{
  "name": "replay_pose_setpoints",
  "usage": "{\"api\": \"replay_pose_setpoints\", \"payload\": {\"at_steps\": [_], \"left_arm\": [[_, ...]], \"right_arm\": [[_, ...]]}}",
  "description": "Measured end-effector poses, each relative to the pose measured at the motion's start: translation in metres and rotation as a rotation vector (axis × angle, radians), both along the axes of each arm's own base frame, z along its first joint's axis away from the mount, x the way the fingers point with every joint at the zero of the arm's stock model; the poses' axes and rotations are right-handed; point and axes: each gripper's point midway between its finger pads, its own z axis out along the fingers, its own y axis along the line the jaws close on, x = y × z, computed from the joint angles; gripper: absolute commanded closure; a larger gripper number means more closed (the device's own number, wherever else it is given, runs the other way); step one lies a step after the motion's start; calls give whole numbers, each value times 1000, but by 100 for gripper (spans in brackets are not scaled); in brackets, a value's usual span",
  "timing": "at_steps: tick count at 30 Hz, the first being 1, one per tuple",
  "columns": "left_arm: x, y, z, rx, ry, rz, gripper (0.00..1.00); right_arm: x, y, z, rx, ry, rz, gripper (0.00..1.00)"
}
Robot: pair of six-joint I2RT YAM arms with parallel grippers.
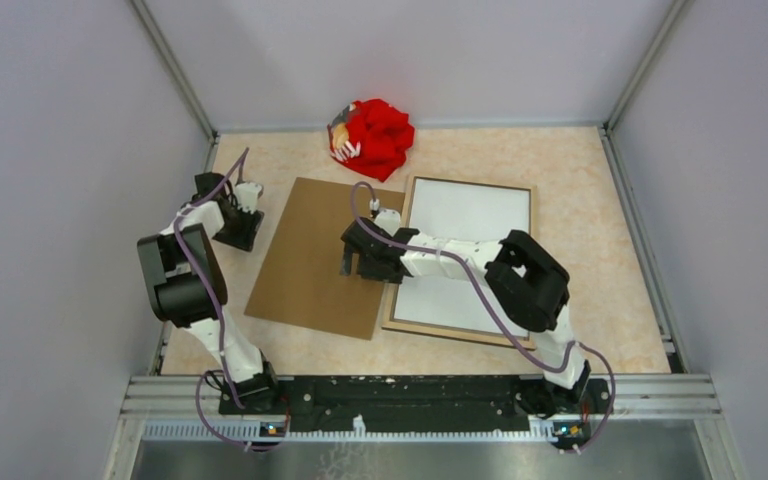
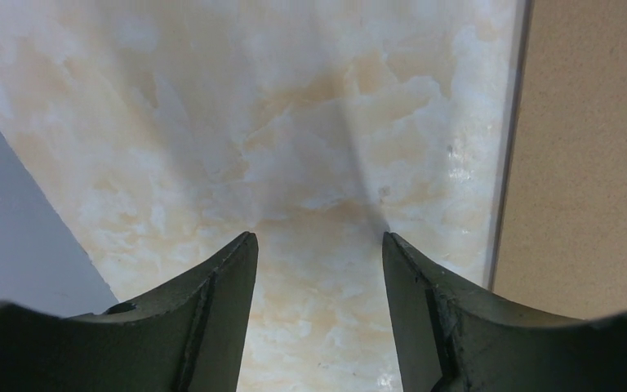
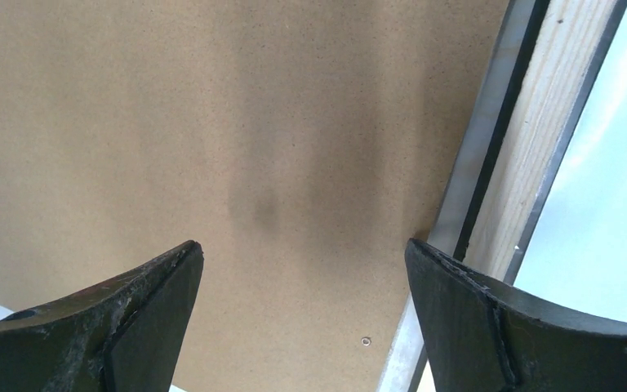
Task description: Put the photo into the frame
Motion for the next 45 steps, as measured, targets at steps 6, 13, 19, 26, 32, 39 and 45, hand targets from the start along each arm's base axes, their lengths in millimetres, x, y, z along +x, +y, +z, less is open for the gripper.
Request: {"api": "replay_pose_setpoints", "payload": {"at_steps": [6, 13, 19, 26, 32, 39, 45], "left_arm": [[8, -7, -1, -17, -19, -4, 35], [15, -16, -1, -28, -37, -16, 35], [18, -23, -2, -45, -47, -21, 36], [21, -29, -3, -47, -62, -33, 38], [25, -36, -3, -44, -87, -45, 45], [25, -44, -4, -13, -84, -48, 47], [25, -46, -4, 27, -86, -49, 48]], "right_arm": [[1, -4, 0, 24, -8, -30, 5], [2, -14, -4, -10, -8, -52, 4], [8, -27, -7, -44, -5, -79, 4], [12, -27, -6, -29, 3, -75, 5], [15, -18, -4, 25, 20, -75, 4], [21, 0, 0, 149, 41, -94, 5], [22, 4, 3, 272, 88, -104, 6]]}}
